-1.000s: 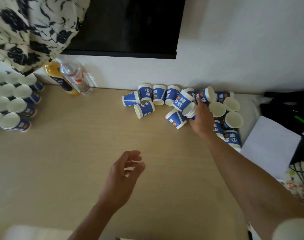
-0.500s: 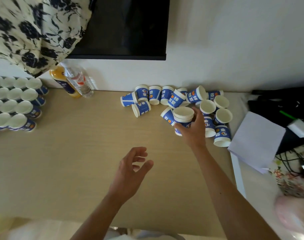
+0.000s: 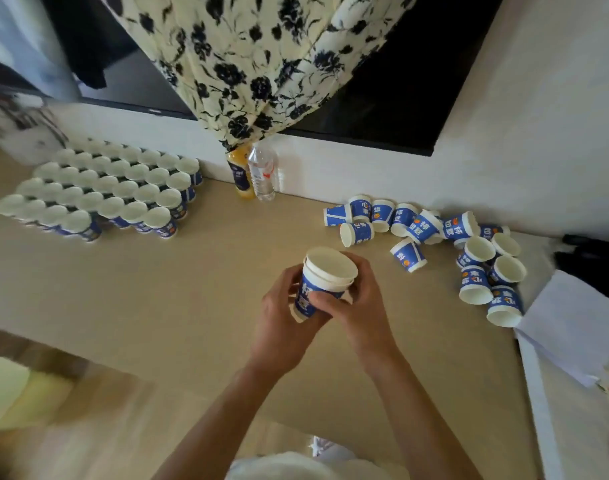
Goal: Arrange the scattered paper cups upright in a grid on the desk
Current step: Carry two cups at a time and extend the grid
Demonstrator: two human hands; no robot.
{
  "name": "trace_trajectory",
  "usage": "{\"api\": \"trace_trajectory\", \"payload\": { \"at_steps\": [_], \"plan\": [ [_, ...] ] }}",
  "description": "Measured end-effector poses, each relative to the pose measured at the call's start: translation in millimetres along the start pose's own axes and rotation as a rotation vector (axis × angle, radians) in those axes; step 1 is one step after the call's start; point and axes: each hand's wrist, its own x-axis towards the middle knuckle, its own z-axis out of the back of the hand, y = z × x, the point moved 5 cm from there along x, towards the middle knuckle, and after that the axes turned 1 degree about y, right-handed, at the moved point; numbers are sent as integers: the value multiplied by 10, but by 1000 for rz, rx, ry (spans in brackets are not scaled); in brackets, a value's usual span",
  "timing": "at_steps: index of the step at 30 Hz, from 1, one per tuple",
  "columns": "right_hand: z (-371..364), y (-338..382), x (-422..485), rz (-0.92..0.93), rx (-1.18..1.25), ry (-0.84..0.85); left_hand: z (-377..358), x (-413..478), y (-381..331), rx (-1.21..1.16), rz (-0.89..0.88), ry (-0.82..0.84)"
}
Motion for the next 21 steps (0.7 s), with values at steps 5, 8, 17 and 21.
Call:
{"api": "trace_trajectory", "payload": {
  "at_steps": [5,8,17,21],
  "plan": [
    [-823,80,-245,37,6,35,803,-318,149,-5,8,-68],
    [-1301,54,-381,28,21,52,1269,-513,333,4,10,-106],
    [-2150,144,-547,32,308,52,2308,-1007,837,16,75,-200],
    [-2340,132,-506,44,355,39,2676,-1106,968,-18,126,-288]
  ]
}}
